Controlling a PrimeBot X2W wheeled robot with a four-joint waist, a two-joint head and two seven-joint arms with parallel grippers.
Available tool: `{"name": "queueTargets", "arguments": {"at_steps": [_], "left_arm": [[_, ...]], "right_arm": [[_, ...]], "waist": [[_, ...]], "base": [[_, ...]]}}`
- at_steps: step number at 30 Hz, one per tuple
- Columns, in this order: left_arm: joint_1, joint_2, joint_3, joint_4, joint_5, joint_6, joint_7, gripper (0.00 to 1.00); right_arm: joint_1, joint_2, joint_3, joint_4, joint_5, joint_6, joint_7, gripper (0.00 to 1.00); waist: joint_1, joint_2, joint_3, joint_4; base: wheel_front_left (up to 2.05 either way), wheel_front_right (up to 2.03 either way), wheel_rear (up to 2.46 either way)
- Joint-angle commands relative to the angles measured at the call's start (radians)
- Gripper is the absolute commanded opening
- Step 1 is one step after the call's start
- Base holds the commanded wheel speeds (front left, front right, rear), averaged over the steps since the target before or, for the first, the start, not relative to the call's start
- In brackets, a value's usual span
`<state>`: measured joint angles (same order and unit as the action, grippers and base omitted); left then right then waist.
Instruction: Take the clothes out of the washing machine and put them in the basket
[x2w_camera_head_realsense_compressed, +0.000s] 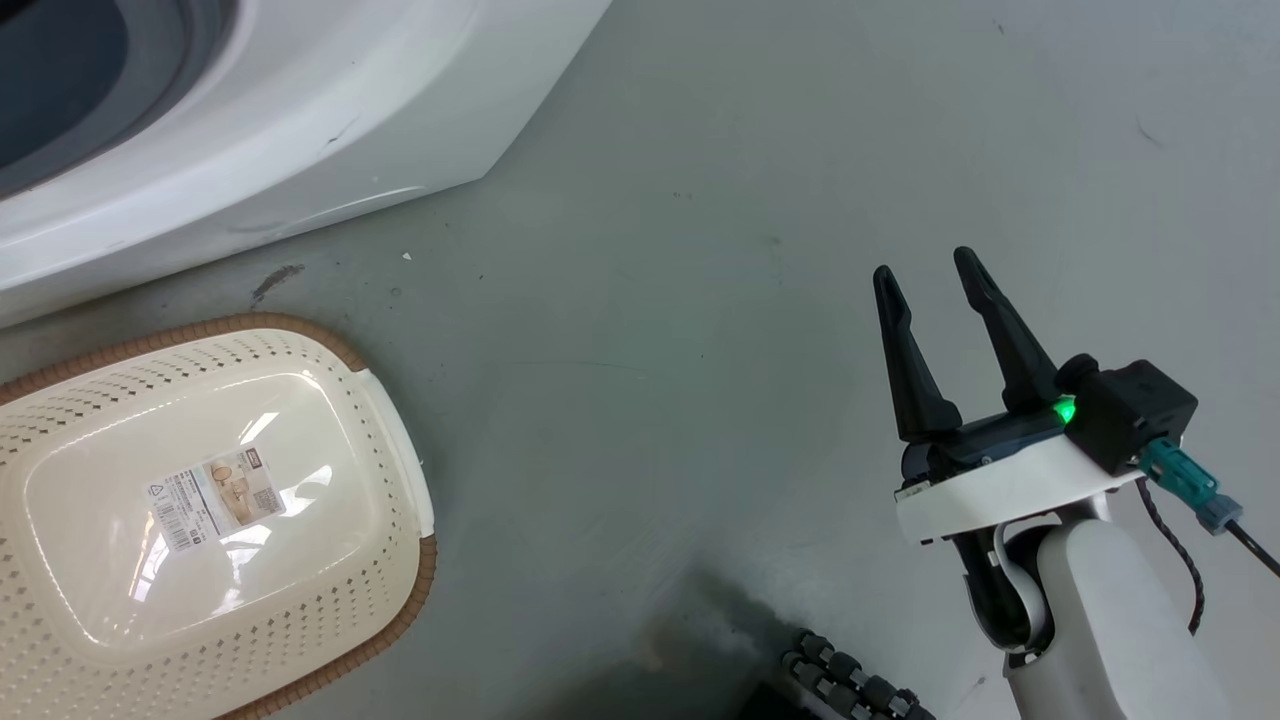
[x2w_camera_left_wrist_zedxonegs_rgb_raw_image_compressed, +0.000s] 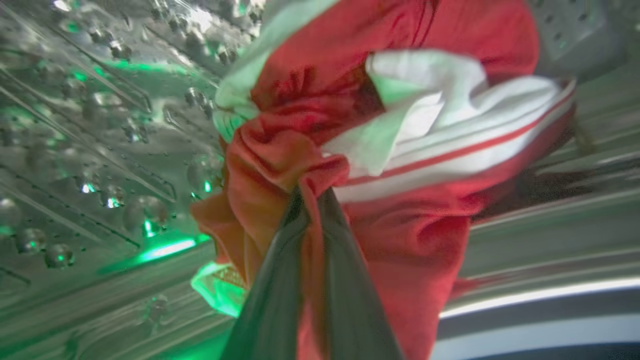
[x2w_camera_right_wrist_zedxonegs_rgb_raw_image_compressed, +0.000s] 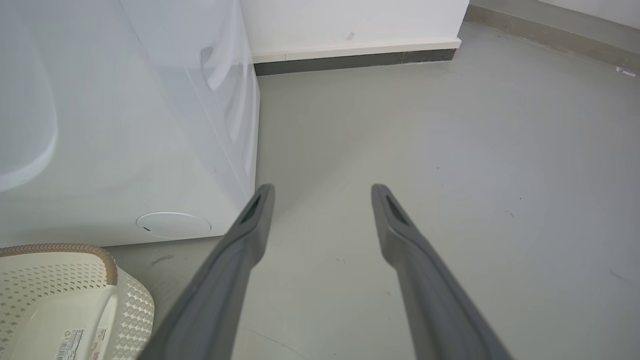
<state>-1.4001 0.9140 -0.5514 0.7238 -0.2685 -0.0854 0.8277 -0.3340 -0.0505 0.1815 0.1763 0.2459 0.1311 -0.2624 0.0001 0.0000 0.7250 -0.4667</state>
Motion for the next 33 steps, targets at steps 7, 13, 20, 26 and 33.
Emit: {"name": "queueTargets", "arguments": {"at_steps": [7, 13, 20, 26, 33], "left_arm": [[0.071, -0.001, 0.019, -0.083, -0.005, 0.076, -0.158, 0.0], [0.146, -0.047, 0.036, -0.08, -0.03, 0.139, -0.346, 0.0], [0.255, -0.144, 0.055, 0.001, -0.076, 0.183, -0.588, 0.0], [0.357, -0.241, 0.073, 0.083, -0.127, 0.202, -0.795, 0.0], [0.448, -0.343, 0.09, 0.165, -0.178, 0.19, -0.998, 0.0]], "right_arm": [[-0.013, 0.0, -0.011, 0.013, -0.007, -0.001, -0.003, 1.0], [-0.002, 0.0, -0.026, 0.017, -0.021, -0.001, -0.003, 1.0], [0.031, 0.0, -0.057, 0.029, -0.056, -0.001, -0.003, 1.0], [0.075, 0.0, -0.086, 0.041, -0.088, -0.001, -0.003, 1.0], [0.14, 0.0, -0.125, 0.057, -0.142, -0.001, -0.001, 1.0]], "waist": [[-0.0001, 0.0, -0.026, 0.007], [-0.0001, 0.0, -0.073, 0.017], [-0.0001, 0.0, -0.165, 0.037], [-0.0001, 0.0, -0.276, 0.071], [-0.0001, 0.0, -0.417, 0.128]], "base": [[0.0, 0.0, 0.0], [0.0, 0.0, 0.0], [0.0, 0.0, 0.0], [0.0, 0.0, 0.0], [0.0, 0.0, 0.0]]}}
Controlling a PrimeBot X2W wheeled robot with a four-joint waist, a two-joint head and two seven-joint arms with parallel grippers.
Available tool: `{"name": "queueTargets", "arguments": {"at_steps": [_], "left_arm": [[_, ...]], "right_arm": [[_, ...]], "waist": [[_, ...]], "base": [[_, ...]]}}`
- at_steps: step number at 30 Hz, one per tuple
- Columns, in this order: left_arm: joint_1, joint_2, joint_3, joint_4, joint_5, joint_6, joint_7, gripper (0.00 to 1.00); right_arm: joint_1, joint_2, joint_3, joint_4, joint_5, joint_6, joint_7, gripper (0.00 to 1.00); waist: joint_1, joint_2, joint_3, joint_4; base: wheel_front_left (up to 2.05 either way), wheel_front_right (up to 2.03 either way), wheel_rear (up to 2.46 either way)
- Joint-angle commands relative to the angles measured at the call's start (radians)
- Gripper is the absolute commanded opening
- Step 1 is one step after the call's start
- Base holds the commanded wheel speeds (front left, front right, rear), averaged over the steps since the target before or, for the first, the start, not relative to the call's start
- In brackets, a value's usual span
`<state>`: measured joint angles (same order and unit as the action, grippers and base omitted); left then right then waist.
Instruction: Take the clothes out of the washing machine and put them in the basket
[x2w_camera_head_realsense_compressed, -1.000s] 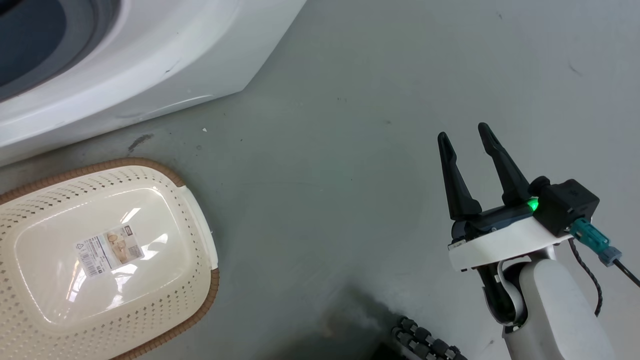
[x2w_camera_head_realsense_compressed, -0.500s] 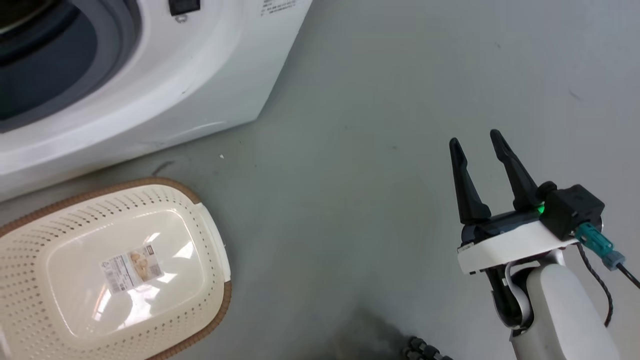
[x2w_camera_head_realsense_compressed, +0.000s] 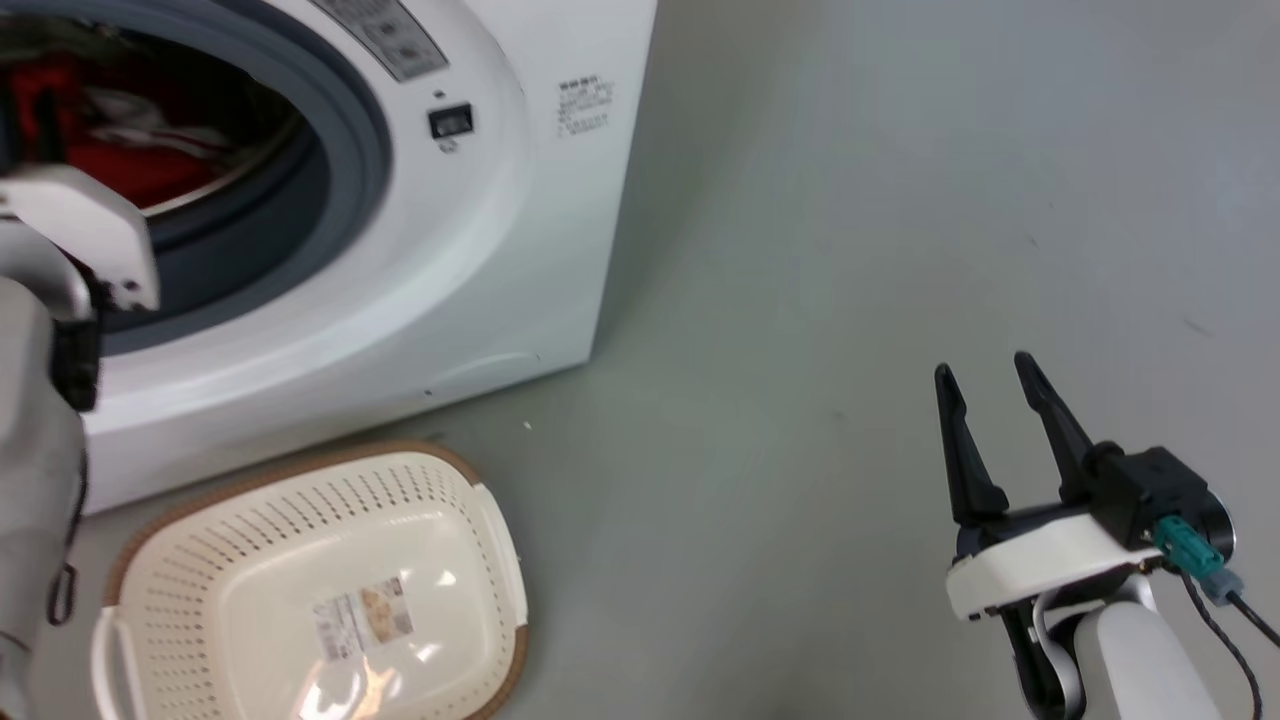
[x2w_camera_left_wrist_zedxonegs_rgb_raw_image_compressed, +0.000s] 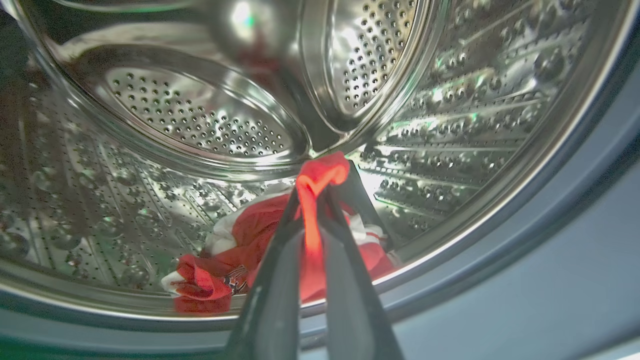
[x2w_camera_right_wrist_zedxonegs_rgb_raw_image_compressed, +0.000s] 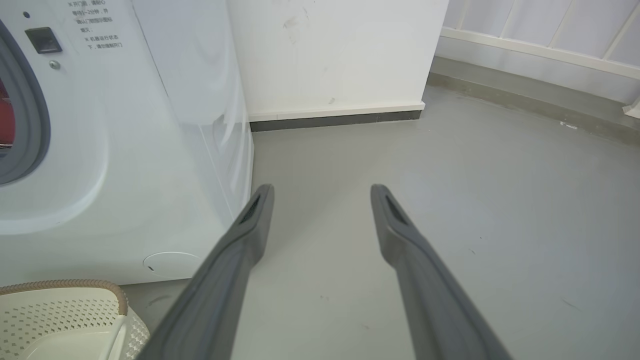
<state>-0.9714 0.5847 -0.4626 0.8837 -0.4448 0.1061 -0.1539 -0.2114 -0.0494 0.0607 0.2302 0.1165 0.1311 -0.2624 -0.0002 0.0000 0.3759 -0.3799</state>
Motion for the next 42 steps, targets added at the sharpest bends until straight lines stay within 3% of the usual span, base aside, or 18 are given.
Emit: {"name": "queueTargets", "arguments": {"at_steps": [1, 10, 26, 37, 42], "left_arm": [[0.032, -0.033, 0.005, 0.011, -0.012, 0.0, -0.044, 0.0], [0.129, -0.13, 0.032, -0.042, -0.036, 0.013, -0.111, 0.0], [0.319, -0.15, 0.072, -0.399, -0.031, 0.057, -0.107, 0.0], [0.579, -0.116, 0.084, -0.728, -0.057, 0.175, -0.037, 0.0], [0.737, -0.134, 0.076, -0.803, -0.089, 0.222, -0.021, 0.0]], "right_arm": [[0.026, -0.001, -0.01, 0.004, -0.016, -0.001, 0.0, 1.0], [0.117, -0.001, -0.045, -0.035, -0.062, -0.001, 0.058, 1.0], [0.231, -0.001, -0.08, -0.116, -0.074, -0.001, 0.129, 1.0], [0.274, -0.001, -0.087, -0.153, -0.077, -0.001, 0.155, 1.0], [0.272, -0.001, -0.079, -0.161, -0.079, -0.001, 0.161, 1.0]], "waist": [[0.0002, 0.0, -0.091, 0.05], [0.0002, 0.0, -0.252, 0.126], [0.0002, 0.0, -0.397, 0.228], [0.0002, 0.0, -0.407, 0.289], [0.0002, 0.0, -0.399, 0.296]], "base": [[0.0, 0.0, 0.0], [0.0, 0.0, 0.0], [0.0, 0.0, 0.0], [0.0, 0.0, 0.0], [0.0, 0.0, 0.0]]}}
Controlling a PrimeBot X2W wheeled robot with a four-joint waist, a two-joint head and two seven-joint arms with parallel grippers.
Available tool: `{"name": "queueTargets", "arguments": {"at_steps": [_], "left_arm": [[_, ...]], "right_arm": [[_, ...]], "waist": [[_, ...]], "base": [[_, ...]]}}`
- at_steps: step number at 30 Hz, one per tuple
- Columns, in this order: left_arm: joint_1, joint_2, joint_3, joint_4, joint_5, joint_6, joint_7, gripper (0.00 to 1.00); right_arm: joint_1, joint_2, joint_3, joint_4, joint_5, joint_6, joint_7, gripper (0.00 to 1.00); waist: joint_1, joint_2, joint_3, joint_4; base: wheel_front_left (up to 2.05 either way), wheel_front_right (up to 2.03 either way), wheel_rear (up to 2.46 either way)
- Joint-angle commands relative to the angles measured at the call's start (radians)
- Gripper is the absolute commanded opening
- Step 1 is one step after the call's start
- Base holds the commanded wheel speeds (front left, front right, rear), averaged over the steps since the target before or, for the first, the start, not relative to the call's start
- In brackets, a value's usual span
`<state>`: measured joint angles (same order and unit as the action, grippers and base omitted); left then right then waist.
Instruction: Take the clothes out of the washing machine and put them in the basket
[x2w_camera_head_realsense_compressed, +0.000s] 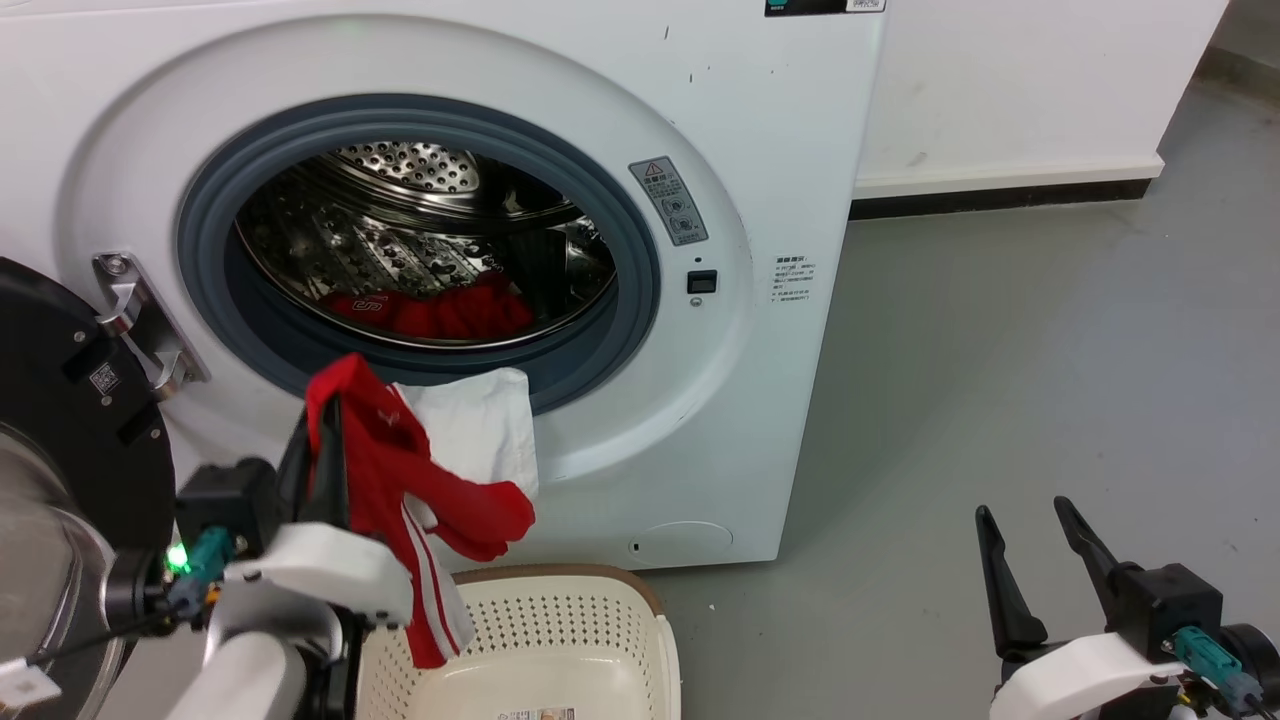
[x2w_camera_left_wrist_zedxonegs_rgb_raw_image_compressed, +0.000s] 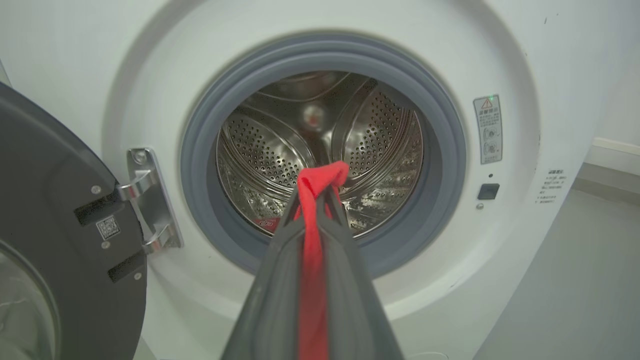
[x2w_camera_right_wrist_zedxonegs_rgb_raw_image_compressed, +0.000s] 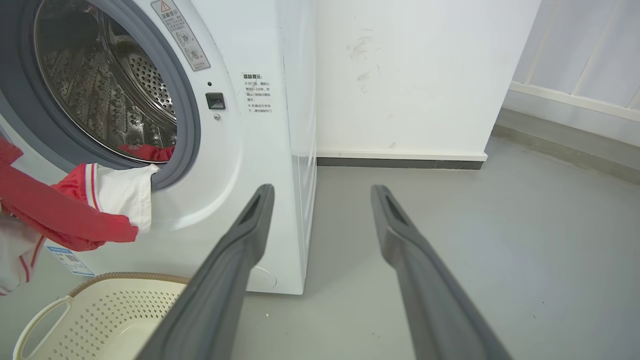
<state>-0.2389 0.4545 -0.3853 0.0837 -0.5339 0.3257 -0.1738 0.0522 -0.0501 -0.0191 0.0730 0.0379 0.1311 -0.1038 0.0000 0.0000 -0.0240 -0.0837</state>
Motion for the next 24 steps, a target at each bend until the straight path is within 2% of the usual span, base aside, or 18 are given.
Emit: {"name": "queueTargets", "arguments": {"at_steps": [1, 3, 10, 17, 24], "left_arm": [[0.033, -0.005, -0.004, -0.005, -0.003, 0.01, 0.0, 0.0], [0.085, -0.022, -0.013, -0.004, -0.02, 0.018, 0.001, 0.0], [0.171, -0.081, -0.068, 0.076, -0.049, -0.005, -0.009, 0.0], [0.091, -0.123, -0.068, 0.234, -0.056, -0.043, -0.051, 0.0], [-0.056, -0.135, -0.053, 0.403, -0.037, -0.097, -0.076, 0.0]], "right_arm": [[0.006, 0.0, 0.004, -0.005, -0.001, -0.001, 0.004, 1.0], [-0.001, 0.0, 0.012, -0.01, -0.002, -0.001, 0.006, 1.0], [-0.038, 0.0, 0.027, -0.029, -0.004, -0.001, 0.01, 1.0], [-0.104, 0.0, 0.041, -0.03, 0.002, -0.001, -0.004, 1.0], [-0.168, 0.0, 0.045, -0.037, -0.001, -0.001, -0.024, 1.0]], "waist": [[0.0, 0.0, 0.004, 0.0], [0.0, 0.0, 0.012, -0.004], [0.0, 0.0, 0.09, -0.028], [0.0, 0.0, 0.218, -0.075], [0.0, 0.0, 0.361, -0.124]], "base": [[0.0, 0.0, 0.0], [0.0, 0.0, 0.0], [0.0, 0.0, 0.0], [0.0, 0.0, 0.0], [0.0, 0.0, 0.0]]}}
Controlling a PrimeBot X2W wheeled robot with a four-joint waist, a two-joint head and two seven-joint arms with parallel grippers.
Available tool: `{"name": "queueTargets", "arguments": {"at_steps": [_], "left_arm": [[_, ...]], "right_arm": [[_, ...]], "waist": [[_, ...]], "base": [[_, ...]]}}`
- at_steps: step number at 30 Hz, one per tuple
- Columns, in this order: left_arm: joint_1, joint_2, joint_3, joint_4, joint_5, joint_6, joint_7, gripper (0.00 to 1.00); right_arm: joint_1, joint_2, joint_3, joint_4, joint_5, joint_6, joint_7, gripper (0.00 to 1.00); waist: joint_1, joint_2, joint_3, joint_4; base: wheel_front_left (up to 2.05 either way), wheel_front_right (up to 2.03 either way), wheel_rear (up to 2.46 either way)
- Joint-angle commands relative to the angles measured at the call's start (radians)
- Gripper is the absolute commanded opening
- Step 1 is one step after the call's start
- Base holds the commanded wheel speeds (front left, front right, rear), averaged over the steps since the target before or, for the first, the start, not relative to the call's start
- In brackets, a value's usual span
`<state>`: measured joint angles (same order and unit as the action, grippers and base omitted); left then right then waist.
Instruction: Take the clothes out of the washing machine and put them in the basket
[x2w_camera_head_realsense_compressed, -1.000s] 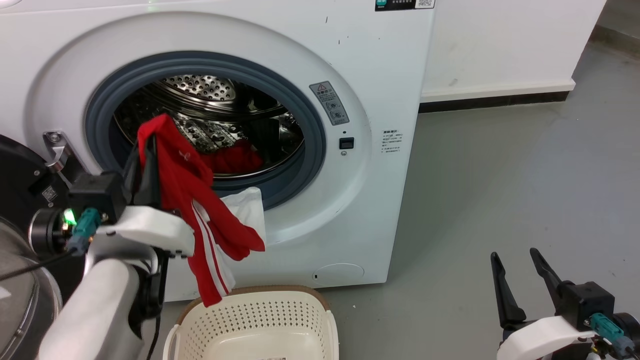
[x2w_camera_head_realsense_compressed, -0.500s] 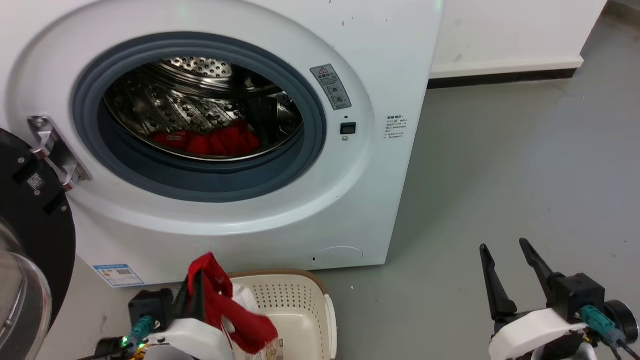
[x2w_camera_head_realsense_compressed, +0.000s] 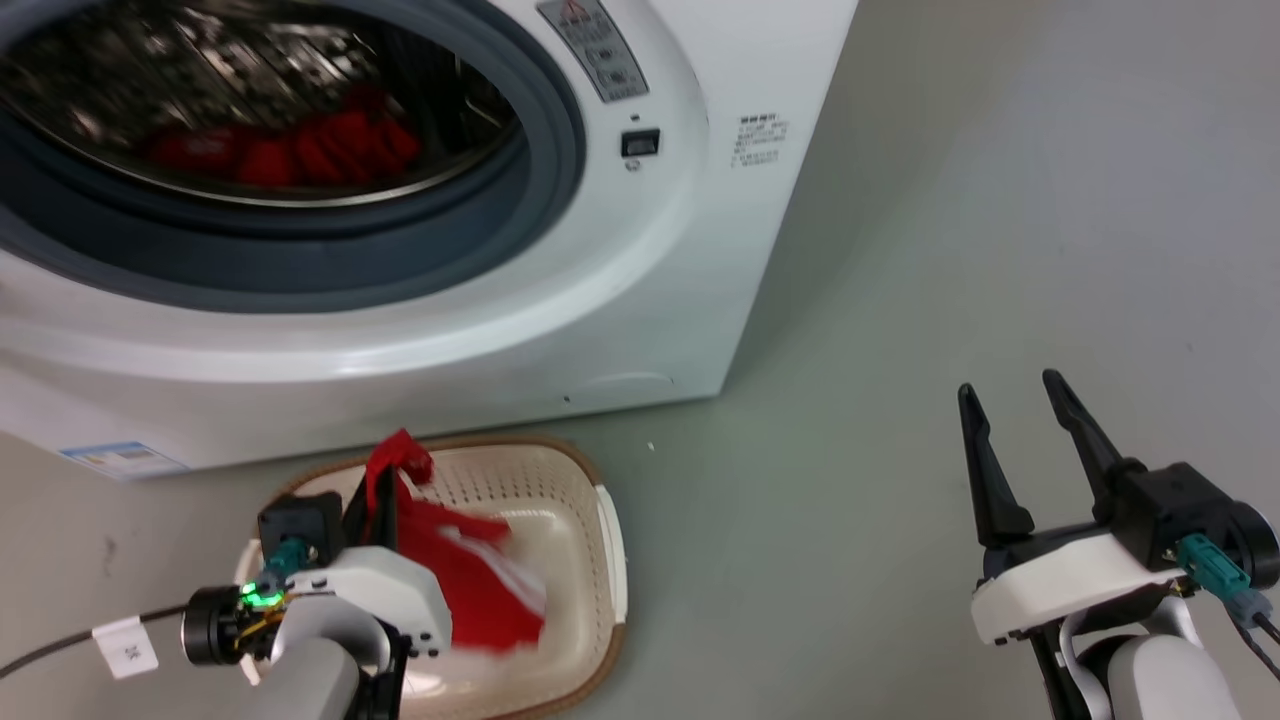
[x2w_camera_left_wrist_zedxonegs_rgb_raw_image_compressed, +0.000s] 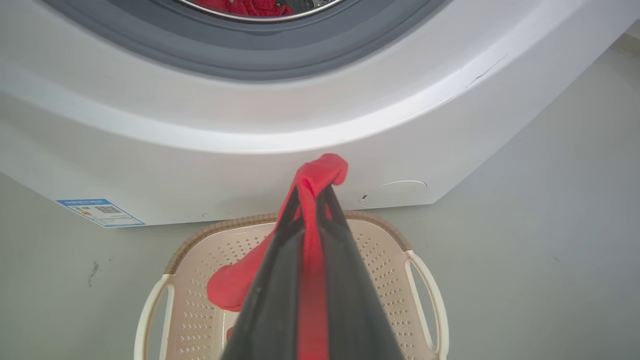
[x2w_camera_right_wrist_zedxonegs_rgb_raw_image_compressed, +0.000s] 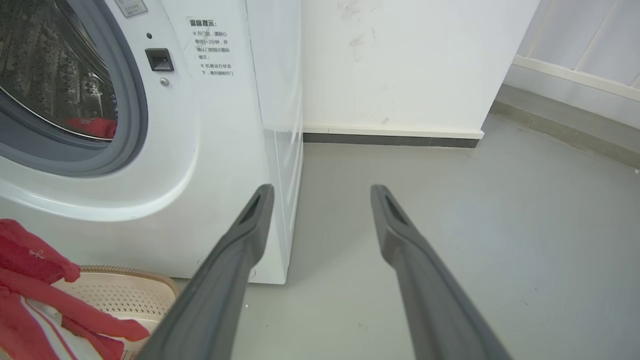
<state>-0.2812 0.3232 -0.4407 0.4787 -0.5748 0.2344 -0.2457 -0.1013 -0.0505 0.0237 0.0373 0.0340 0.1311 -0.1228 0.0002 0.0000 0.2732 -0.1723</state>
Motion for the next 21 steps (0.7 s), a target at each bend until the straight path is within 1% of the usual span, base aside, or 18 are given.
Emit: {"name": "queueTargets", "arguments": {"at_steps": [1, 12, 16, 21], "left_arm": [[-0.034, -0.004, 0.005, 0.035, 0.005, -0.013, -0.007, 0.0], [-0.213, -0.044, -0.006, 0.409, -0.003, -0.109, -0.013, 0.0], [-0.268, -0.068, -0.004, 0.539, -0.013, -0.131, -0.014, 0.0], [-0.32, -0.082, 0.001, 0.655, -0.024, -0.156, -0.016, 0.0]], "right_arm": [[-0.026, 0.001, 0.006, 0.001, 0.004, -0.001, -0.008, 1.0], [-0.104, 0.001, 0.037, 0.013, 0.032, -0.001, -0.048, 1.0], [-0.13, 0.001, 0.052, 0.021, 0.04, -0.001, -0.06, 1.0], [-0.157, 0.0, 0.075, 0.027, 0.053, -0.001, -0.073, 1.0]], "waist": [[-0.0002, 0.0, 0.082, -0.043], [-0.0002, 0.0, 0.259, -0.102], [-0.0002, 0.0, 0.312, -0.117], [-0.0002, 0.0, 0.371, -0.134]], "base": [[0.0, 0.0, 0.0], [0.0, 0.0, 0.0], [0.0, 0.0, 0.0], [0.0, 0.0, 0.0]]}}
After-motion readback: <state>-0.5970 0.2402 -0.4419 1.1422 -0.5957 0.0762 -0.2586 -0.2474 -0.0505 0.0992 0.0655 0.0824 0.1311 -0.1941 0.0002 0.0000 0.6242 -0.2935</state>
